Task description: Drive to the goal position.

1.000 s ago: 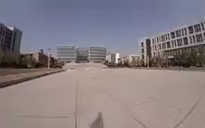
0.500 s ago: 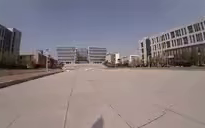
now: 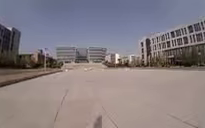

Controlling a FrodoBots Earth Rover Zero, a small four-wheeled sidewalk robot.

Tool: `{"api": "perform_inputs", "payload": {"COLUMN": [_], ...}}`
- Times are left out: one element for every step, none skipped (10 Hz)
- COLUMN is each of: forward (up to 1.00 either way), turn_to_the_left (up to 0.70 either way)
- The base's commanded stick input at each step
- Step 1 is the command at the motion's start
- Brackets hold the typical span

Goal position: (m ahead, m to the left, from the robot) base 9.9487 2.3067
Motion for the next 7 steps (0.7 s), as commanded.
{"api": "perform_inputs", "payload": {"forward": [1.0, 1.0, 1.0, 1.0, 1.0, 1.0, 1.0], "turn_to_the_left": [0.01, 0.01, 0.01, 0.01, 0.01, 0.01, 0.01]}}
